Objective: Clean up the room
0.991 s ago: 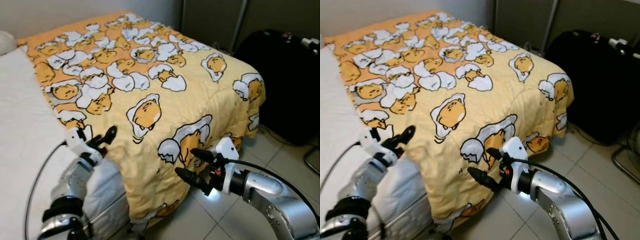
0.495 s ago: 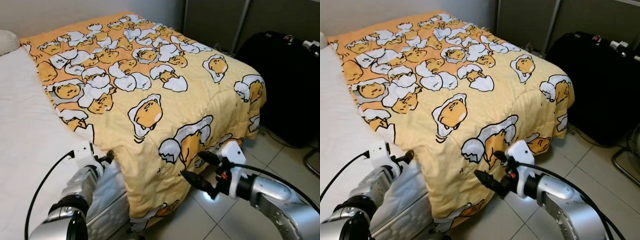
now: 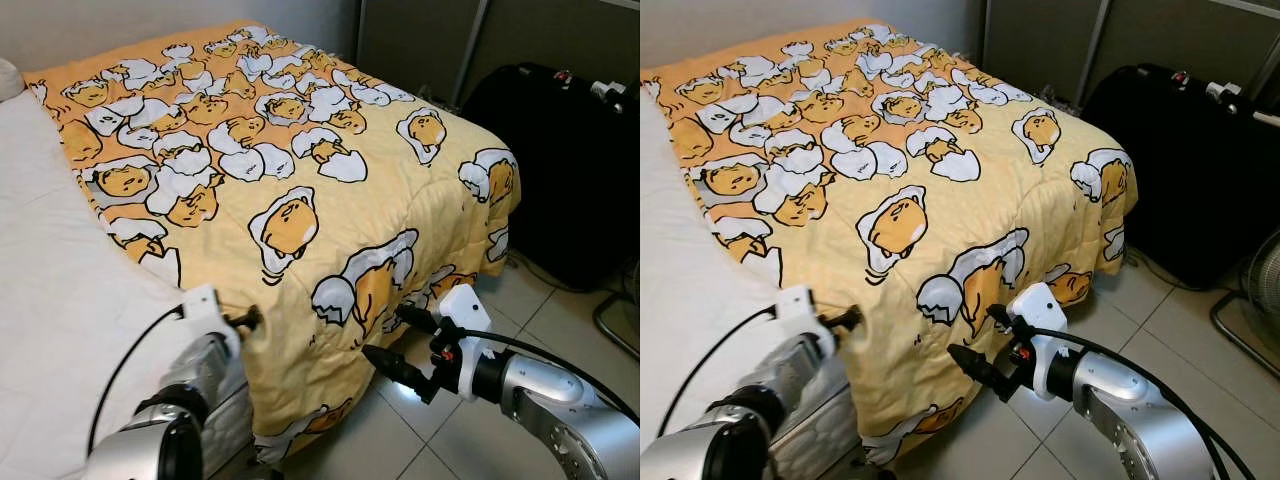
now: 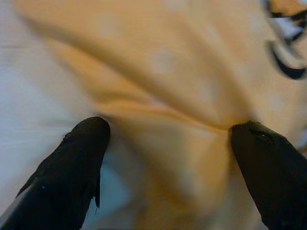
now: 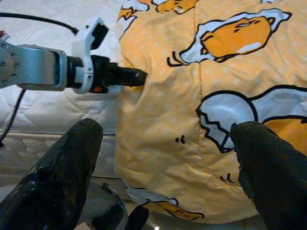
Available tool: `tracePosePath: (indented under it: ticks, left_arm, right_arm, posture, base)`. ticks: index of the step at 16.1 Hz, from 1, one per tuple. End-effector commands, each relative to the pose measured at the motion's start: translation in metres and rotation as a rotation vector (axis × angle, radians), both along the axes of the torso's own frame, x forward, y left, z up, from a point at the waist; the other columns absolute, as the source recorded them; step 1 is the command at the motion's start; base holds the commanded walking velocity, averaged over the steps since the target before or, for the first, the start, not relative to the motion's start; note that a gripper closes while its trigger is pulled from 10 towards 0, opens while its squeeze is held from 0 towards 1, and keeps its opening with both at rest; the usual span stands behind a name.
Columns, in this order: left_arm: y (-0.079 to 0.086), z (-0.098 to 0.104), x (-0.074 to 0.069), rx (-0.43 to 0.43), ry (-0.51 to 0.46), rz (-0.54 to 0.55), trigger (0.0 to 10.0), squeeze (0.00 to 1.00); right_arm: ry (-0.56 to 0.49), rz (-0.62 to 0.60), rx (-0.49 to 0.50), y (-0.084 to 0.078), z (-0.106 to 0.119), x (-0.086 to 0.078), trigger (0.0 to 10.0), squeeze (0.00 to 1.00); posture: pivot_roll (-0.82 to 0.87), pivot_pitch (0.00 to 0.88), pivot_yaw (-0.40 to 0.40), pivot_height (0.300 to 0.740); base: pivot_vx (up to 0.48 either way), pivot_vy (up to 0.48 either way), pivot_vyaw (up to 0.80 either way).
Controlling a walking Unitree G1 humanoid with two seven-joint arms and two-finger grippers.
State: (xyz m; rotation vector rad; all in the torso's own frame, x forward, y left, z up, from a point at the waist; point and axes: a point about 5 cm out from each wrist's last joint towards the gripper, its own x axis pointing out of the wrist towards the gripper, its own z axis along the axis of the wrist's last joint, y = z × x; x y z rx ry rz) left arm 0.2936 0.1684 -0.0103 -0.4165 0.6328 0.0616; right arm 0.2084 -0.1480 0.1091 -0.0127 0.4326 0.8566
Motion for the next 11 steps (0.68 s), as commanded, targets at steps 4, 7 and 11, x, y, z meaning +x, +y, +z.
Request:
tracePosePath:
  ticks: [4,7,11]
  left_arm:
    - [-0.026,0.016,0.015,-0.235,-0.103,-0.014,10.0,0.0]
    - [-0.028,0.022,0.02,-0.278,-0.144,-0.035,10.0,0.0]
    - [-0.016,0.018,0.016,-0.207,-0.129,-0.073,1.2,0.0]
  right_arm:
    - [-0.002,-0.008,0.023,0.003,0.004,-0.006,10.0,0.0]
    - [0.002,-0.015,0.033,0.005,0.002,-0.009,10.0,0.0]
    - [0.002,-0.026,0.047,0.009,0.001,-0.01,10.0,0.0]
  posture:
    - [-0.21,0.009,0.077,0.74]
    - [-0.2,0.007,0.09,0.74]
    - [-0.2,0.014,0.112,0.74]
  base:
    - [0.0,0.0,0.0]
    - [0.0,0.0,0.0]
    - [0.0,0.0,0.0]
